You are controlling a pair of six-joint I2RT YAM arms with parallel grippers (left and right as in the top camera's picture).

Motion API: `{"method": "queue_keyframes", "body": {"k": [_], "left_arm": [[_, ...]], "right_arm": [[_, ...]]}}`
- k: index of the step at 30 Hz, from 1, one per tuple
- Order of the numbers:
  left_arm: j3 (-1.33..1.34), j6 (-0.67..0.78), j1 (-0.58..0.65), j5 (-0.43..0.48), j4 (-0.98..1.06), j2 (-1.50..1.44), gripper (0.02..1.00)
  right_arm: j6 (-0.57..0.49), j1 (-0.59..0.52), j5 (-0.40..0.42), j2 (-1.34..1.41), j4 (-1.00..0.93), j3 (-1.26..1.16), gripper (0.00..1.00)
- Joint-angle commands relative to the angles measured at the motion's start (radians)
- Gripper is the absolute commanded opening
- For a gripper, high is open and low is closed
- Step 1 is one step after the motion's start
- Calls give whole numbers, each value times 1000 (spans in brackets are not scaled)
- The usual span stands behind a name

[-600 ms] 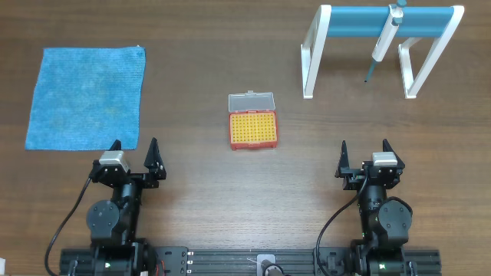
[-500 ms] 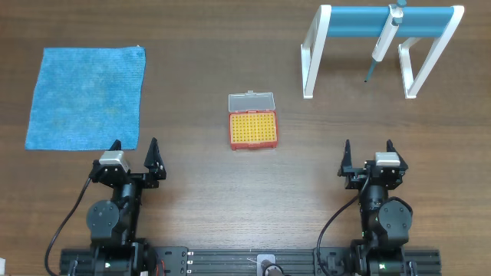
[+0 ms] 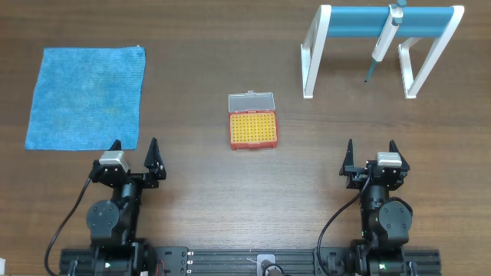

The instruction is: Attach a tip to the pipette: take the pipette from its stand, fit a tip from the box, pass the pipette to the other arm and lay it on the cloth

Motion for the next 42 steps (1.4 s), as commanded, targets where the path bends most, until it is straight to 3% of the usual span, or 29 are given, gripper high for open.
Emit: {"method": "queue_keyframes", "body": {"k": [1,6,7,10,12,14,16,18,23,36,37,38,39,42], "left_arm": [[-2,13,-4,-11,-8,-6,858],[-2,13,-4,-11,-8,-5,855],[-2,13,-4,-11,-8,-5,855],[-2,13,-4,-11,-8,-5,855],[-2,13,-4,-11,-8,-6,855],[-2,13,-4,-11,-8,-6,855],[-2,13,-4,-11,-8,-6,855],[-2,13,-4,-11,-8,-6,855],[-2,13,-4,-11,-8,-6,855],[-2,13,-4,-11,-8,-5,855],[-2,13,-4,-11,-8,-6,855],[-2,13,-4,-11,-8,-5,855],[-2,13,-4,-11,-8,-5,855],[-2,13,-4,-11,-8,-5,855]], "right_arm": [[-11,6,20,-8,3,-7,869],[-11,6,19,-7,2,-7,871],[-10,6,16,-6,2,-7,950],[18,-10,-26,155,95,43,954],[35,-111,-30,519,287,198,954],[35,-182,-86,892,557,315,954],[35,-190,-154,1271,798,459,954],[35,-190,-221,1503,852,617,954],[35,-190,-228,1686,853,771,954],[35,-190,-228,1762,864,807,932],[35,-190,-228,1762,864,807,858],[35,-190,-228,1762,864,806,253],[35,-190,-228,1762,864,806,88],[35,-190,-228,1762,864,806,82]]}}
